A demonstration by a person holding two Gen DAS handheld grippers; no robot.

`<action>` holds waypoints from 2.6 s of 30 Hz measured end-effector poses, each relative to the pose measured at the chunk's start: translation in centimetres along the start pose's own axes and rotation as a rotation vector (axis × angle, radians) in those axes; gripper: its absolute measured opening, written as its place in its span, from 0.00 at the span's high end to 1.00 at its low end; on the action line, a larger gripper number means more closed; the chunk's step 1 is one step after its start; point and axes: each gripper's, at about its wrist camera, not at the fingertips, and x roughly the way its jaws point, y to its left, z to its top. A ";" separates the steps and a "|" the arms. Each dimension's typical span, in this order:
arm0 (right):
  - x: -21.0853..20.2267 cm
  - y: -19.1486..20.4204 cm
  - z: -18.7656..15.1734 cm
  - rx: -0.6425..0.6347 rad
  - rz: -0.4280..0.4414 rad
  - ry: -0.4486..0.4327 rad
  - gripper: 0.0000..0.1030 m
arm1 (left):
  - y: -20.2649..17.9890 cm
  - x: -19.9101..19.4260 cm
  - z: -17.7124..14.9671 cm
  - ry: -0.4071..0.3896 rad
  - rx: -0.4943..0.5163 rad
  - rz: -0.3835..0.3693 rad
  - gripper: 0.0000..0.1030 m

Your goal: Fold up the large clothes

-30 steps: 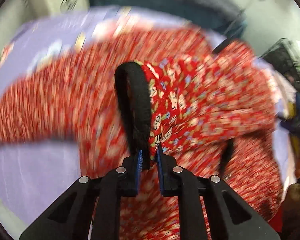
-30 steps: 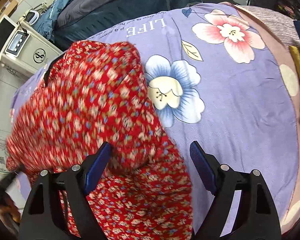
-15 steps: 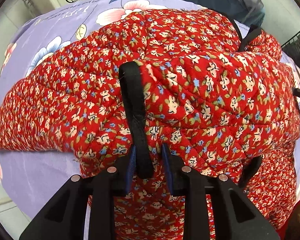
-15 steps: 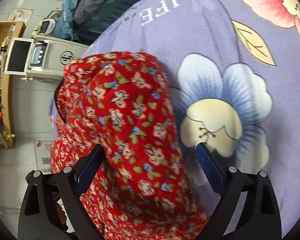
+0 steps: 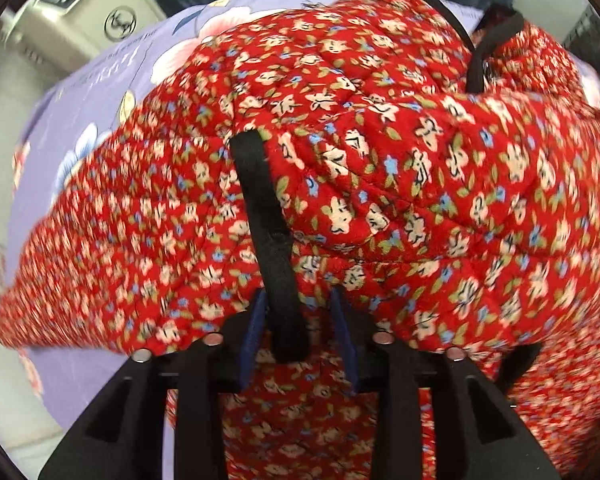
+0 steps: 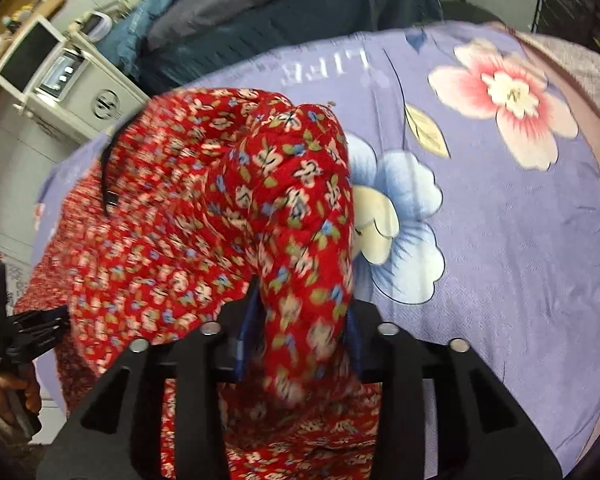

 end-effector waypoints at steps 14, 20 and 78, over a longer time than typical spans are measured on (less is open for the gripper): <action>-5.7 8.0 -1.5 -0.286 -0.030 -0.062 0.34 | 1.0 -8.8 0.0 -0.223 -0.134 -0.116 0.33; -1.6 11.0 -4.5 -0.375 -0.076 0.058 0.34 | -6.1 -7.6 -0.3 -0.177 0.068 -0.114 0.20; -0.3 24.1 -11.7 -0.366 -0.180 0.129 0.05 | 10.9 -2.6 -10.2 -0.097 -0.472 -0.263 0.06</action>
